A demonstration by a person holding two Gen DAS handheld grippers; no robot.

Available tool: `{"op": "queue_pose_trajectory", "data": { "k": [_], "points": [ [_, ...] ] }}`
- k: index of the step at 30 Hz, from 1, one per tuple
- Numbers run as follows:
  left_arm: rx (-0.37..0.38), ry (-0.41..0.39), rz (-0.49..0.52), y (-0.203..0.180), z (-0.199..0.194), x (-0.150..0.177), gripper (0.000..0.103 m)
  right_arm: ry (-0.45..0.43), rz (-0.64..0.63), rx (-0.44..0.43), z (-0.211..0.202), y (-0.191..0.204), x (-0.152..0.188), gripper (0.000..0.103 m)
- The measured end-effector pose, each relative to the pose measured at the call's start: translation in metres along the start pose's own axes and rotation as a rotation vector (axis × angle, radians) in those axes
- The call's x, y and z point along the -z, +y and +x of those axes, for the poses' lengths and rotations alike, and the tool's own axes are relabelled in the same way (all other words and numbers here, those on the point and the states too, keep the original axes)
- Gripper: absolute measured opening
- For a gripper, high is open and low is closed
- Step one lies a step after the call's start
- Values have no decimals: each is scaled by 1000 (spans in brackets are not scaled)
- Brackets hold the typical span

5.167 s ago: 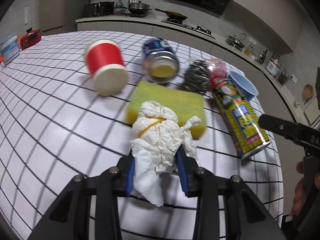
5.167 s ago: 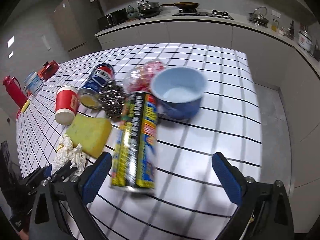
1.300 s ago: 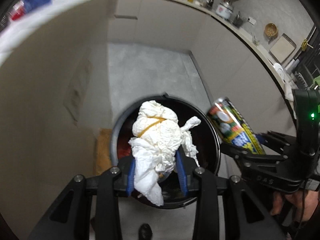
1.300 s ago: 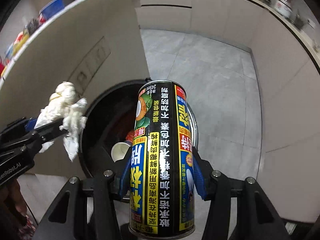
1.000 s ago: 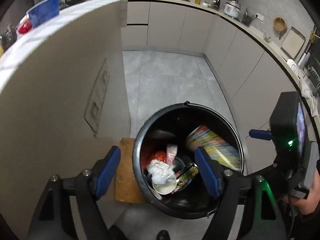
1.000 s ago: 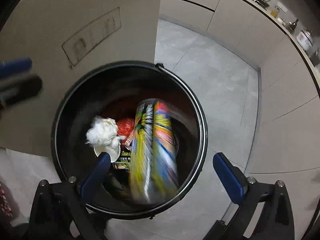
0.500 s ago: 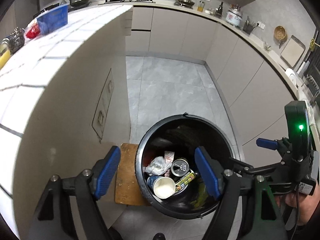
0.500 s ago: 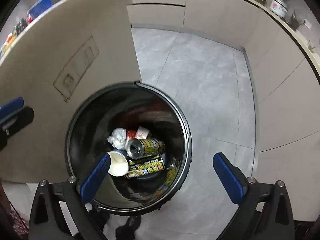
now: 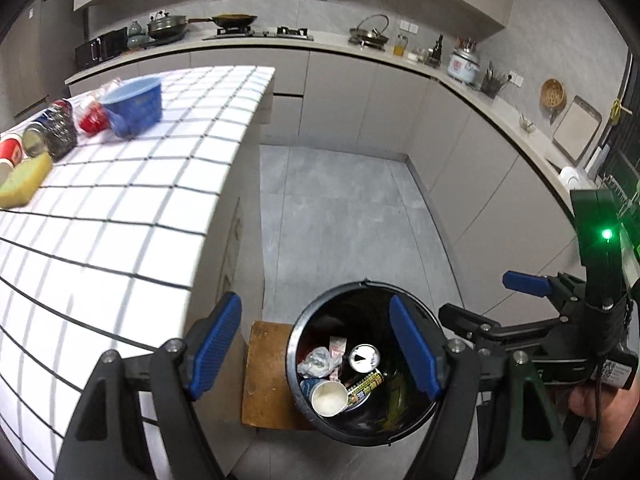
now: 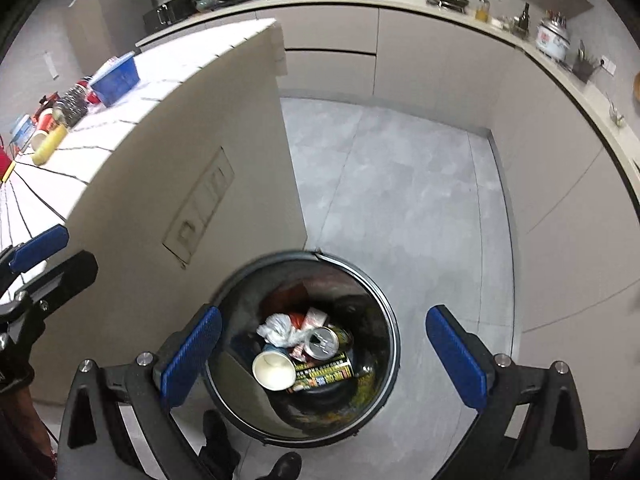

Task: Collect trash
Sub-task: 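Move both tools back from the bin toward the table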

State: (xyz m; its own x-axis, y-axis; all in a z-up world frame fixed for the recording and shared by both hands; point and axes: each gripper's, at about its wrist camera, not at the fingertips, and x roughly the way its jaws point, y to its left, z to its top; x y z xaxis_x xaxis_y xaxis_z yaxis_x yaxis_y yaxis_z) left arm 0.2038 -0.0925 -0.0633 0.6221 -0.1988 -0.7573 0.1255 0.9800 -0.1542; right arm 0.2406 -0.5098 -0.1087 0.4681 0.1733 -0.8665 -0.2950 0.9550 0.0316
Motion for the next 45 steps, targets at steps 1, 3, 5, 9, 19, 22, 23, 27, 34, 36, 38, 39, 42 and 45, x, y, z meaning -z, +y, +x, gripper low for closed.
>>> {"op": "queue_pose_trajectory", "data": {
  "k": [1,3,5,9,19,22,23,27,34,36,38,39,42,45],
  "points": [
    [1,-6,-4,3,-3,-2,78,-4,-4,-2,-2,4,-3,103],
    [-3,-21,-13,11,-11,-5,78,-21,-22,-6,-9,14,-9,103],
    [-9,-37,-23,19,-18,-7,78,-33,-35,-10,-15,23,-15,103],
    [-43,-67,-37,38,-34,-12,78,-61,-46,-29,-25,45,-31,103],
    [-113,-108,-94,125,-70,-13,78,-86,-121,-71,-40,125,-60,103],
    [-142,-113,-129,160,-75,-16,82,-95,-128,-65,-42,149,-68,103],
    [-152,-118,-139,174,-77,-17,84,-100,-133,-64,-43,161,-72,103],
    [-182,-123,-157,214,-83,-18,86,-118,-147,-64,-42,199,-86,103],
    [-250,-117,-185,278,-78,-21,101,-132,-165,-51,-27,260,-104,103],
    [-265,-115,-190,291,-74,-23,101,-133,-157,-46,-24,269,-108,103],
    [-257,-109,-196,302,-70,-25,101,-135,-142,-41,-19,276,-113,103],
    [-245,-104,-194,307,-65,-27,101,-133,-134,-40,-16,278,-115,103],
    [-216,-108,-168,312,-54,-35,101,-135,-104,-42,-8,283,-123,103],
    [-190,-103,-143,313,-41,-47,101,-147,-81,-29,-4,285,-130,103]
  ]
}}
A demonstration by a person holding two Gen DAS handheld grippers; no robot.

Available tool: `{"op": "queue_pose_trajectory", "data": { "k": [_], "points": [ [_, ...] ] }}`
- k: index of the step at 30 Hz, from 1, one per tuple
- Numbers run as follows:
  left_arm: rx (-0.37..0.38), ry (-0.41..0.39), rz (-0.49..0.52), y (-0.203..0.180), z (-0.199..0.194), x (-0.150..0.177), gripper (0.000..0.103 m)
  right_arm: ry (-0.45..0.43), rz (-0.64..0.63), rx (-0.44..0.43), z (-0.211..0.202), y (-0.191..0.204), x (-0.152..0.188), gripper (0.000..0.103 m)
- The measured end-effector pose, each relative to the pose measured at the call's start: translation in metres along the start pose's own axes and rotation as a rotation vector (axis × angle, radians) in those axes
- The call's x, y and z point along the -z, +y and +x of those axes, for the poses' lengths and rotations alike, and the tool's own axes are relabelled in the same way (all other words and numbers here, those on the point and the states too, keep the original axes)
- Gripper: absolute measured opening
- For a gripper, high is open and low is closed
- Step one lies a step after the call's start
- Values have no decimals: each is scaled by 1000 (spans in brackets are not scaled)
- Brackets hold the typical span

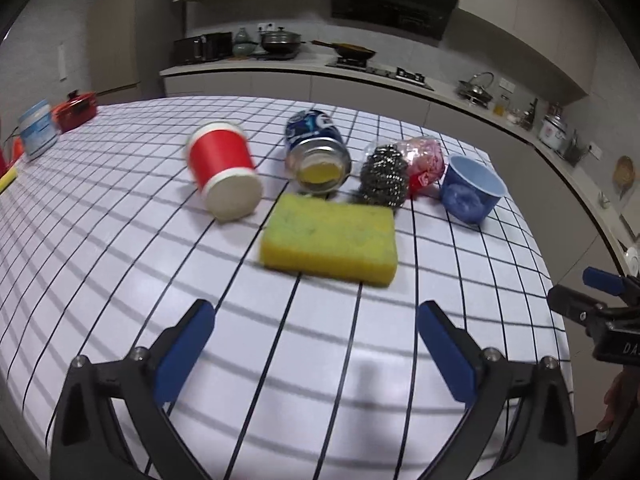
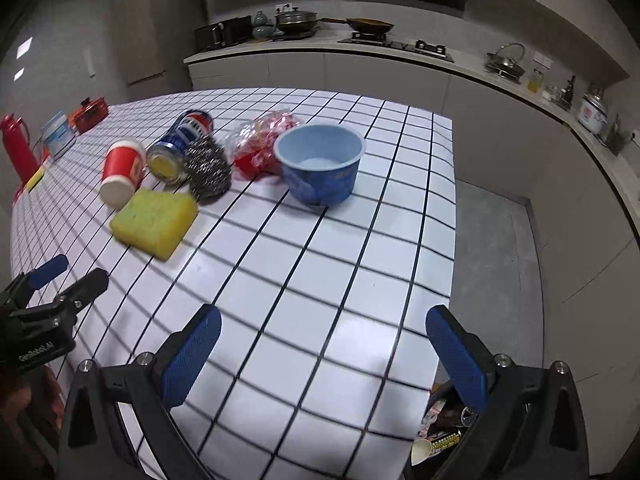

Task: Collect trash
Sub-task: 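Move both tools back from the bin toward the table, then grasp the yellow sponge with left tool while right tool grasps the blue bowl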

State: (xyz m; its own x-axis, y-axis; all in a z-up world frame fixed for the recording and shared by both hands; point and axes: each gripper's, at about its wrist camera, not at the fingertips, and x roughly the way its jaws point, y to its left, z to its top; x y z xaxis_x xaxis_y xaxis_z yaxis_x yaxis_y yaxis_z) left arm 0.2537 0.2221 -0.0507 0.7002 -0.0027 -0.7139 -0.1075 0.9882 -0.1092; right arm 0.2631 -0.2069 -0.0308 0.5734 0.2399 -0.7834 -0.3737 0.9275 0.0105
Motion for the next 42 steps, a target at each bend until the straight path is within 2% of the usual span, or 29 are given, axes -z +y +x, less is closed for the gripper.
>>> {"op": "queue_pose_trajectory", "data": {
  "k": [5,10,25,29,31,33,35,37,38,42],
  "points": [
    [31,8,57,-8,27,-17,101,-11,41,2,14,0,-13,103],
    [59,33,61,-8,46,-28,101,-10,59,18,32,0,-27,103],
    [60,97,100,-15,66,-37,101,1,32,22,104,8,-81,103],
    [76,104,103,-14,66,-37,97,-2,27,24,114,11,-86,103],
    [88,103,106,-13,66,-36,92,-11,31,28,116,9,-87,103],
    [105,105,108,-12,65,-36,82,-15,40,25,119,7,-88,103],
    [116,104,110,-13,63,-34,79,-15,54,14,120,4,-89,103],
    [123,100,109,-12,63,-34,77,-9,61,-7,123,4,-88,93],
    [128,99,108,-12,62,-34,75,-6,55,-9,124,5,-88,75],
    [150,91,115,-12,58,-32,70,-9,33,-10,119,7,-82,74]
  ]
}}
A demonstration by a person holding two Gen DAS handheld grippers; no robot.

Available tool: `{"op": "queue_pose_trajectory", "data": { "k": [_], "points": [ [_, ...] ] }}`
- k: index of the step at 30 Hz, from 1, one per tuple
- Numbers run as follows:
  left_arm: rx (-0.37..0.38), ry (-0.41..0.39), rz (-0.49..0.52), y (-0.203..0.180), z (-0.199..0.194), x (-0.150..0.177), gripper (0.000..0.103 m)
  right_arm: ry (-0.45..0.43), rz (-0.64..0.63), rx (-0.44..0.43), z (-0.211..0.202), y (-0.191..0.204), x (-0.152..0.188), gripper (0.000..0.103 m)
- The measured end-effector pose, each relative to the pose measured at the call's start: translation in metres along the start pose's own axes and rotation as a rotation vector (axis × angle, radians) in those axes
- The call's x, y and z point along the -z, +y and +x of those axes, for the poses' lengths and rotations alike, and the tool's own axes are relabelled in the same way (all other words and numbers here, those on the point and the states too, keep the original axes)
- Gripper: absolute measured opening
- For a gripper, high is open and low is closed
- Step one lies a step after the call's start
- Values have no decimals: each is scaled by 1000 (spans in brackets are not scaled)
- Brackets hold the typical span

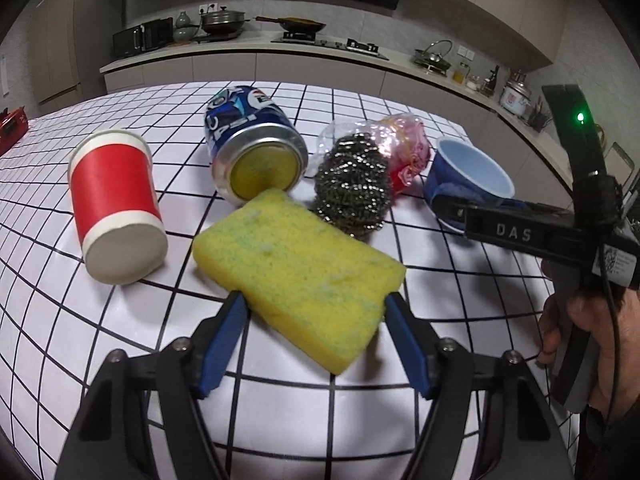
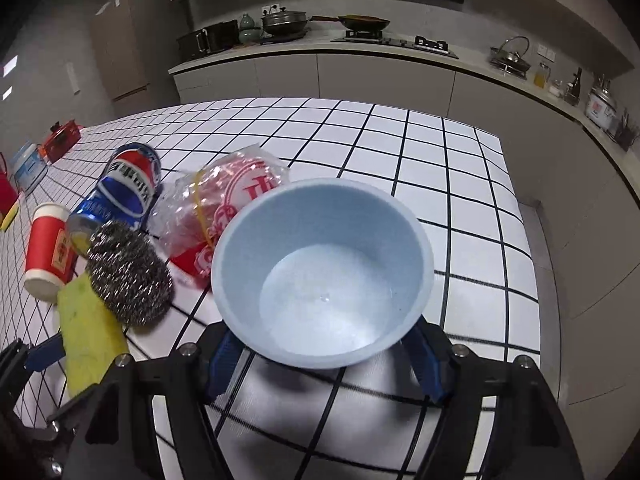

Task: Collect trash
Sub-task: 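Grasp the yellow sponge with left tool while right tool grasps the blue bowl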

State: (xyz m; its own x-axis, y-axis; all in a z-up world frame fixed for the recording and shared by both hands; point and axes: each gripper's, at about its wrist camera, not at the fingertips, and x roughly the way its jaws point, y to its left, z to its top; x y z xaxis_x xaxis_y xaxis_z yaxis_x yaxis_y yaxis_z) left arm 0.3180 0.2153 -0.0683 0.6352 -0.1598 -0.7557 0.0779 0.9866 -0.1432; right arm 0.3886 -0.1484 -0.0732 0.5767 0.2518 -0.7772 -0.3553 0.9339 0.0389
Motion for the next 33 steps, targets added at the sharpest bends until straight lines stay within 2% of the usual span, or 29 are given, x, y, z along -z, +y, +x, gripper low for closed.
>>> {"op": "queue_pose_trajectory", "data": {
  "k": [11,13,15,16,18,22,24,25,27,29,33],
  "points": [
    [23,-18,-56,9,-11,9,70,-17,-43,-22,-29,3,21,75],
    [1,-14,-98,7,-7,4,81,-19,-39,-26,-29,1,22,75],
    [-45,-25,-131,1,-4,-2,102,-16,-40,-26,-29,-1,22,75],
    [-86,-38,-149,-4,-4,-5,103,-17,-43,-26,-29,-1,22,75],
    [-100,-37,-163,-10,2,-11,103,-9,-47,-25,-26,-4,21,75],
    [-155,38,-201,-10,32,-21,103,20,-44,-41,-17,-7,17,75],
    [-196,39,-205,-8,36,-22,102,26,-55,-40,-14,-6,19,80],
    [-180,35,-205,-6,35,-21,101,21,-68,-36,-13,-4,19,81],
    [-149,32,-173,-2,30,-17,85,19,-75,-36,-12,-3,20,83],
    [-122,31,-154,5,21,-11,77,23,-62,-50,-9,-4,19,83],
    [-81,8,-187,23,8,-4,77,9,-53,-48,-5,-3,14,83]
  ]
}}
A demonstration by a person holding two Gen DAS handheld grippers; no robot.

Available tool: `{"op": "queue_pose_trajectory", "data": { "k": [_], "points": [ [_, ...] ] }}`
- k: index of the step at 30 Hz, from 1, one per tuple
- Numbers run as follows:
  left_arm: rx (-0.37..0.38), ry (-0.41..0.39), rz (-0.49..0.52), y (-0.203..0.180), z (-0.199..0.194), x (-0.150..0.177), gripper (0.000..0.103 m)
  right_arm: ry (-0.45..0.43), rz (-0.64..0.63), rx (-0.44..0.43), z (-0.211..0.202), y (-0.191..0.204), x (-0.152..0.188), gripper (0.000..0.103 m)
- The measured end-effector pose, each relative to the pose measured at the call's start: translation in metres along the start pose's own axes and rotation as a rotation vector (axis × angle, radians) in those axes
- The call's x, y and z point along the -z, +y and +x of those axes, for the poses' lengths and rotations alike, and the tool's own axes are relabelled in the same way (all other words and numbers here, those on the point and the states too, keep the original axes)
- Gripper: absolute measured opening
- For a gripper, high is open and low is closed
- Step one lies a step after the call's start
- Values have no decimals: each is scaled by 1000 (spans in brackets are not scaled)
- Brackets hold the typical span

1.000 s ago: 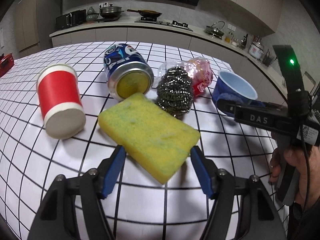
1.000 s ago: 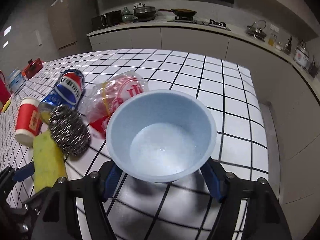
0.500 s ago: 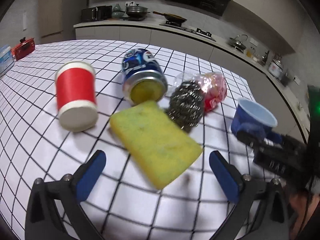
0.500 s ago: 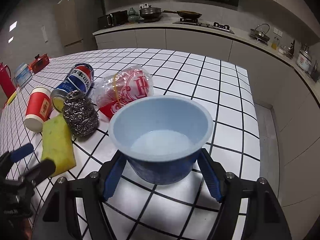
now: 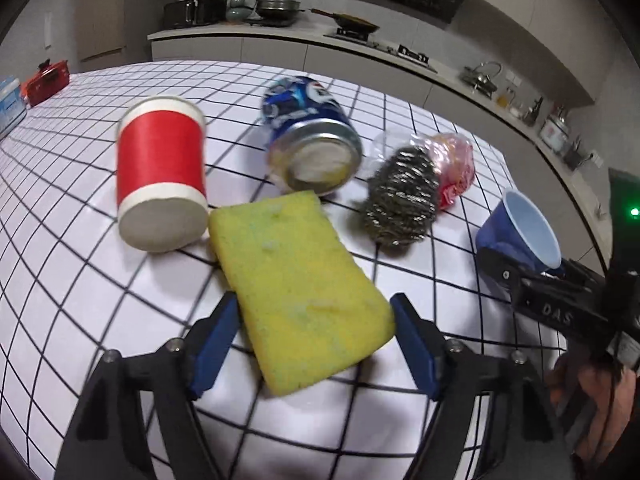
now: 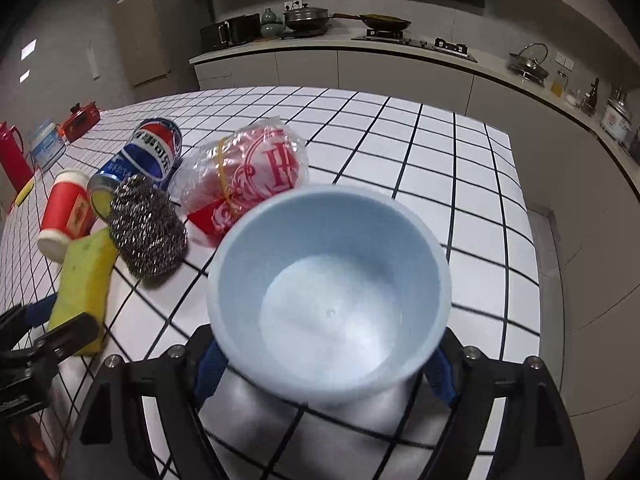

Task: Collect trash
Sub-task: 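Grasp the yellow sponge with left tool while right tool grasps the blue bowl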

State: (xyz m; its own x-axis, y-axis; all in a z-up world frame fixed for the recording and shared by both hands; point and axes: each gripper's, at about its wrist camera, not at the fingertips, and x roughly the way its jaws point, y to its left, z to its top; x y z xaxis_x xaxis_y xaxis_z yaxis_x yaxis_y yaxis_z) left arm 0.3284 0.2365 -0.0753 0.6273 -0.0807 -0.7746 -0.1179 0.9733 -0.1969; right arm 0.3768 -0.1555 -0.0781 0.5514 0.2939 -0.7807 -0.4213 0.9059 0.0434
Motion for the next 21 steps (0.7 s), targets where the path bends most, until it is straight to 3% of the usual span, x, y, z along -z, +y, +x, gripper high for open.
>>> {"op": "queue_pose_trajectory", "data": {
  "k": [7,8,11,14,21],
  "points": [
    [-55,13,-27,-2,12,-11,86,1,8,-2,1,3,-4,77],
    [-61,9,-23,-4,12,-11,85,-3,8,-3,0,3,-4,77],
    [-69,-7,31,-8,12,-8,69,-4,-6,-4,-6,5,0,77],
    [-24,-11,38,-4,4,-3,62,-10,-14,-4,-14,4,4,77],
    [5,-44,116,-5,-19,14,60,-23,-30,-24,-33,8,18,77]
  ]
}}
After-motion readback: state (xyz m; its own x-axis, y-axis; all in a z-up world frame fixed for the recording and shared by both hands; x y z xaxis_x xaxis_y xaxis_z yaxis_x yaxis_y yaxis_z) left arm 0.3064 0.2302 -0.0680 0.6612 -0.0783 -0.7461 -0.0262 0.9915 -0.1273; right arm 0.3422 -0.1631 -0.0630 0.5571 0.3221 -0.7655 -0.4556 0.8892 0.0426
